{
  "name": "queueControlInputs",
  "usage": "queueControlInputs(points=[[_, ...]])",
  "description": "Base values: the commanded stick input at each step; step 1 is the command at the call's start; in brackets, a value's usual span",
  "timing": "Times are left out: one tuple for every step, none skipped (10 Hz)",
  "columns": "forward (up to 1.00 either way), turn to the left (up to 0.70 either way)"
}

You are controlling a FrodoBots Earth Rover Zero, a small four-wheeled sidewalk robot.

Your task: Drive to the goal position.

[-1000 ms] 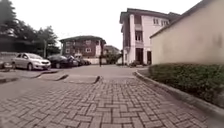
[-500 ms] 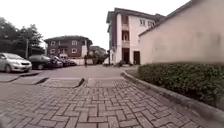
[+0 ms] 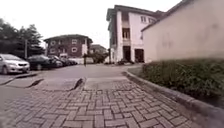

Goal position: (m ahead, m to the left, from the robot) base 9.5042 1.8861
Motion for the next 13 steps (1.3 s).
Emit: queueControlInputs(points=[[0.7,0.0],[0.7,0.0],[0.7,0.0],[0.7,0.0],[0.7,0.0],[0.7,0.0],[0.7,0.0],[0.7,0.0],[0.7,0.0],[0.7,0.0],[0.7,0.0],[0.7,0.0],[0.7,0.0]])
